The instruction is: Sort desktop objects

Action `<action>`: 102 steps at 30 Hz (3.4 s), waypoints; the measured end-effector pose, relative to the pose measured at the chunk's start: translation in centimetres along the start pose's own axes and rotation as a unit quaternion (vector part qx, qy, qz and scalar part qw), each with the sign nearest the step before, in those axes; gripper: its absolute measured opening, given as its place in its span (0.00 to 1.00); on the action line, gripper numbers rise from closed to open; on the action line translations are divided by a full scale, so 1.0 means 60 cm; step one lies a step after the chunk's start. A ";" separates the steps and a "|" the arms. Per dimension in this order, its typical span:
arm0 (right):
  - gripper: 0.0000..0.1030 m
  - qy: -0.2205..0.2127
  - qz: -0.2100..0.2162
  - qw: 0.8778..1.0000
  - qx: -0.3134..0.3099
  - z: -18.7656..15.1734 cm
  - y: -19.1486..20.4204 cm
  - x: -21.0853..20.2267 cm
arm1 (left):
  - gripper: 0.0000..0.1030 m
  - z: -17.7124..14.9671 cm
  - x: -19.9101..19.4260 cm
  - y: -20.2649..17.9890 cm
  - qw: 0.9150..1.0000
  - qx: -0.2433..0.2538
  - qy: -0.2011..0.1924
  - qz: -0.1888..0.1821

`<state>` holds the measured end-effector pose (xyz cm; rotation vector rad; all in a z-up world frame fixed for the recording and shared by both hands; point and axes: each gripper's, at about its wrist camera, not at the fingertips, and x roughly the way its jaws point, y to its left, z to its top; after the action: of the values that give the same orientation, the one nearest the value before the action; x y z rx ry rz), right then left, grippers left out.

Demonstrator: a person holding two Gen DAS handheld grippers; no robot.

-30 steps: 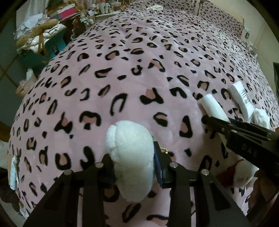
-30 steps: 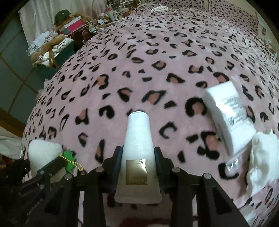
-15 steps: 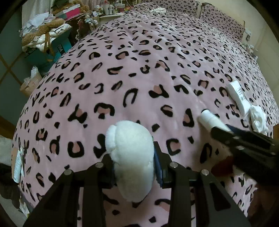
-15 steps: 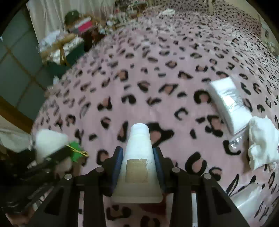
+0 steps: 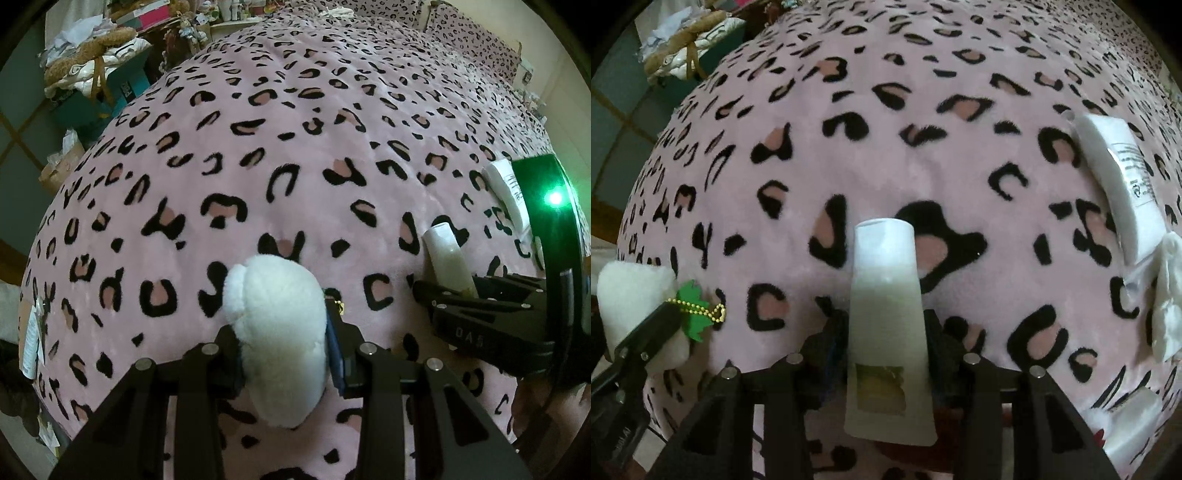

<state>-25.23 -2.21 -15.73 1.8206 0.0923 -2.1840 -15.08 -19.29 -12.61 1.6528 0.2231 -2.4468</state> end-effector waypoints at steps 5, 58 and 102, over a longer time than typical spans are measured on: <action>0.47 -0.005 -0.001 1.000 -0.018 -0.002 0.005 0.002 | 0.35 -0.003 0.004 -0.006 1.000 0.003 0.003 -0.003; 0.34 -0.234 -0.004 0.970 0.063 -0.264 -0.026 -0.300 | 0.35 -0.086 -0.211 -0.106 0.995 0.057 -0.082 -0.015; 0.34 -0.282 -0.076 0.943 0.161 -0.430 -0.183 -0.420 | 0.35 -0.161 -0.302 -0.361 0.975 0.178 -0.105 -0.080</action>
<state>0.32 18.98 2.15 1.2783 -0.2704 -2.8802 -4.78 5.08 1.14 1.5310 -0.1257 -2.8977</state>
